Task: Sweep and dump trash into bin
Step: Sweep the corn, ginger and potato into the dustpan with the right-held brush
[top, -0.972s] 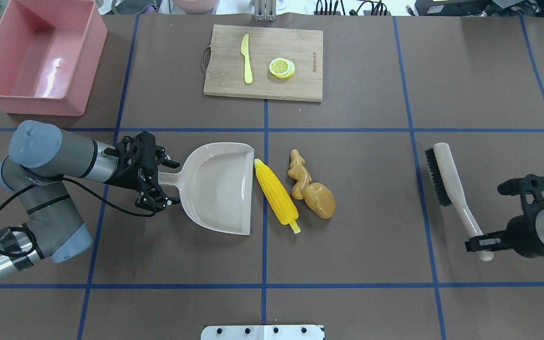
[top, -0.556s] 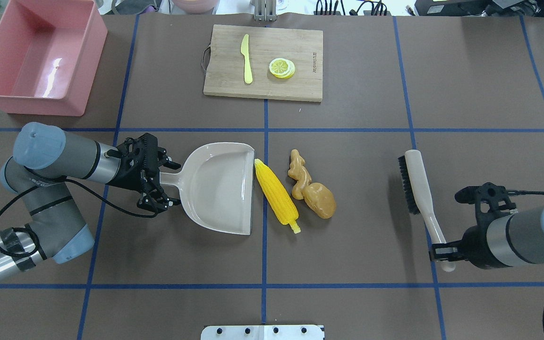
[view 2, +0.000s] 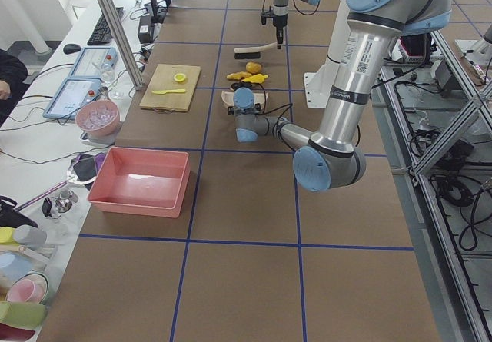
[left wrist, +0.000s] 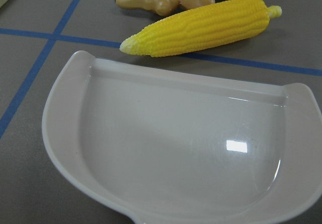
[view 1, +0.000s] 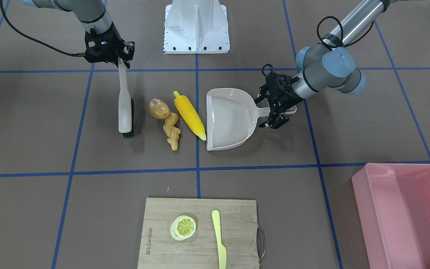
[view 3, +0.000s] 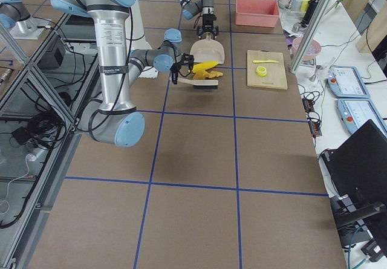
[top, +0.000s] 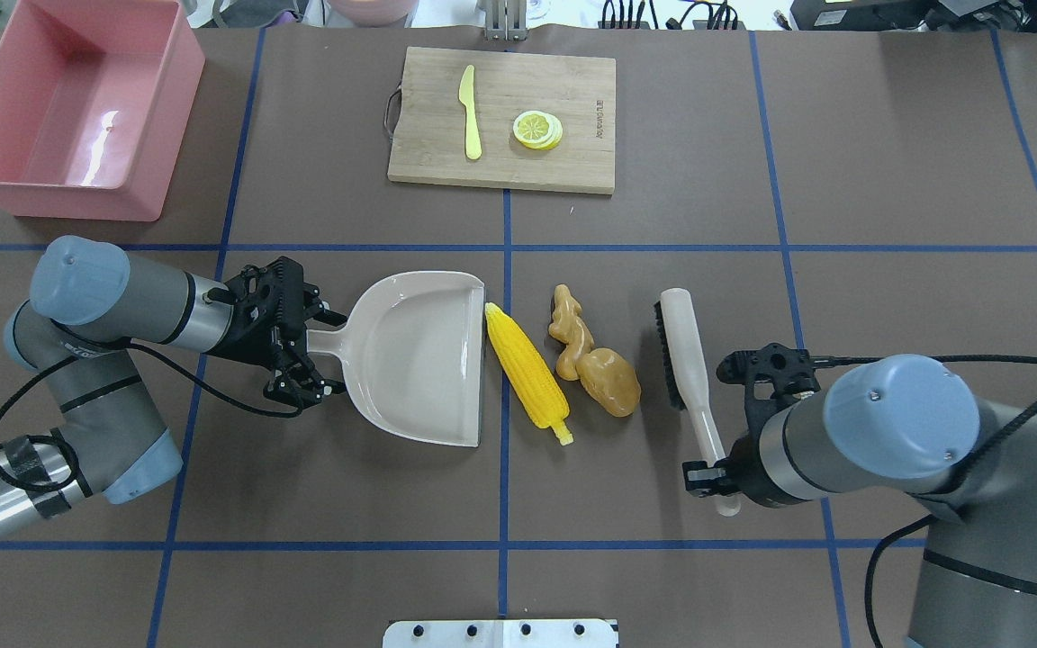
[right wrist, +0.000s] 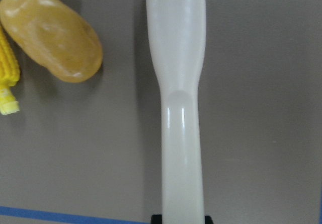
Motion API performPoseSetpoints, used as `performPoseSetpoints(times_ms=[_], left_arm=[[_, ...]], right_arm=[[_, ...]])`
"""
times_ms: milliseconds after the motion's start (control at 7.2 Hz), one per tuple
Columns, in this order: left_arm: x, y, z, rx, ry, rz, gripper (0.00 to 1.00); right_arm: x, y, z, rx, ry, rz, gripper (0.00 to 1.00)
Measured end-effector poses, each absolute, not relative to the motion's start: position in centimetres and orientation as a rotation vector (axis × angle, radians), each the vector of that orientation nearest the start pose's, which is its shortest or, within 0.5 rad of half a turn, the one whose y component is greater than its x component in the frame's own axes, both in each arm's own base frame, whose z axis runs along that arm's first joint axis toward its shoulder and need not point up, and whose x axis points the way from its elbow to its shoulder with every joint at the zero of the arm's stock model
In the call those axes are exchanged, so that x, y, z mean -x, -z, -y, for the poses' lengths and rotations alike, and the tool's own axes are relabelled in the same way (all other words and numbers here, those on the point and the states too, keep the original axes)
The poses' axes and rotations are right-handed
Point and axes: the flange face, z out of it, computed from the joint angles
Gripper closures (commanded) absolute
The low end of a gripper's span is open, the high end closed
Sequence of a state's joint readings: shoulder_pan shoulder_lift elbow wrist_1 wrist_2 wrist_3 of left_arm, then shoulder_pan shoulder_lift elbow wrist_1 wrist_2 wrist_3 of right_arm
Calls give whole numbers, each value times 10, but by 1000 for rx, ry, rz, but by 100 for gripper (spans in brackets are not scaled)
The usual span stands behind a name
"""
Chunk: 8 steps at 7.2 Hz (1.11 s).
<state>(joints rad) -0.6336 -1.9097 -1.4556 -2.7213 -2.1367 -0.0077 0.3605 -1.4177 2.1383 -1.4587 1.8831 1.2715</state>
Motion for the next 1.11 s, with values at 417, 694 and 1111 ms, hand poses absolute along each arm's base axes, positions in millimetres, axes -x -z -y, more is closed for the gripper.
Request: performPoseSetpoints(times_ms=[417,694,1111], left_arm=[[-461,-395,433,-1041,-1139,-1084,3],[-462,-395,432,-1041,-1139,-1082,3],[-463,-395,432,-1045,-1135,-1076,3]], right_arm=[[473,-284,261,34,98,892,100],[503,-248,265,45,99,882,100],[530,-217,267,47,108,898,100]])
